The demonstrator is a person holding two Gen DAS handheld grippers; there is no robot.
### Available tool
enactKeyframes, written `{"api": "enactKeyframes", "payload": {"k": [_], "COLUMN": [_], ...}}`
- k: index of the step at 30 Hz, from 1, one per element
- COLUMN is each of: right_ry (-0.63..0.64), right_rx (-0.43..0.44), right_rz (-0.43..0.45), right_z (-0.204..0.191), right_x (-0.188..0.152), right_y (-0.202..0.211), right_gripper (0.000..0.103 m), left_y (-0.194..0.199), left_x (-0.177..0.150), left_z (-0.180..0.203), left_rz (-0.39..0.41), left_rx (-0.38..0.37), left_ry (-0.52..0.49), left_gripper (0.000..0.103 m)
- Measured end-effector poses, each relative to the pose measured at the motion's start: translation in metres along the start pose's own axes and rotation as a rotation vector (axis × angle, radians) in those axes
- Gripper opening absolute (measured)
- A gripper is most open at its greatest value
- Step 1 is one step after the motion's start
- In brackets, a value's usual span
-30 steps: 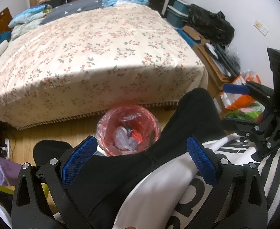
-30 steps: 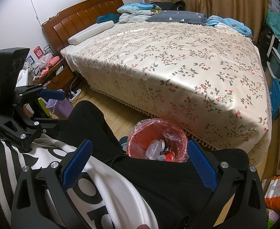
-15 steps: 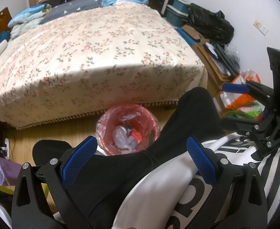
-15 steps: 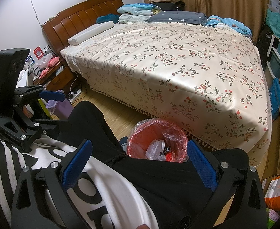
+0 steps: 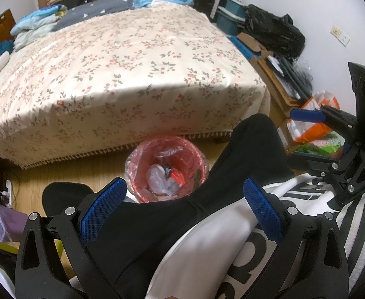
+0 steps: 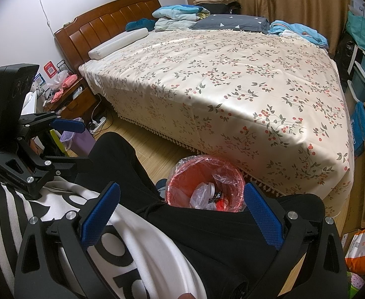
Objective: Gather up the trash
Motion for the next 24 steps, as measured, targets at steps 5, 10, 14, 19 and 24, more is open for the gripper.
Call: {"api": "enactKeyframes", "payload": {"k": [5, 10, 14, 19, 24], "right_ry": [0.001, 0.000, -0.001, -0.001, 0.000], "right_rx": [0.000, 0.000, 0.000, 0.001, 0.000], "right_rz": [0.001, 0.001, 0.001, 0.001, 0.002], "right_z": [0.0006, 0.0001, 0.0000, 0.0004, 0.0006], "right_x": [-0.0004, 0.0006, 0.0008, 0.0009, 0.0006], "right_y": [0.0001, 0.0005, 0.0003, 0.0006, 0.0007], "right_gripper": [0.098, 0.098, 0.098, 0.098, 0.098], "left_y": [-0.0004, -0.0006, -0.0011, -0.0008, 0.0003], "left_x": [-0.0002, -0.0002, -0.0001, -0.0003, 0.0001], "left_z": [0.0003, 0.0006, 0.0009, 0.0004, 0.0003], "left_rz": [0.000, 0.000, -0.001, 0.000, 0.003], "left_rx": [0.001, 0.001, 0.000, 0.001, 0.001], "left_ry": [-0.001, -0.001, -0.001, 0.001, 0.000], "left_gripper": [0.097, 0.097, 0.097, 0.097, 0.097]}}
Point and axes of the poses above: each gripper's, at about its wrist camera, not at the fingertips, and y roughly against the way its jaws point, z to its right, x to its top, the point moved 4 cm from there along -y, roughly the way its jaws point, and after that the axes turned 3 degrees about -x, right-handed, at the moved point
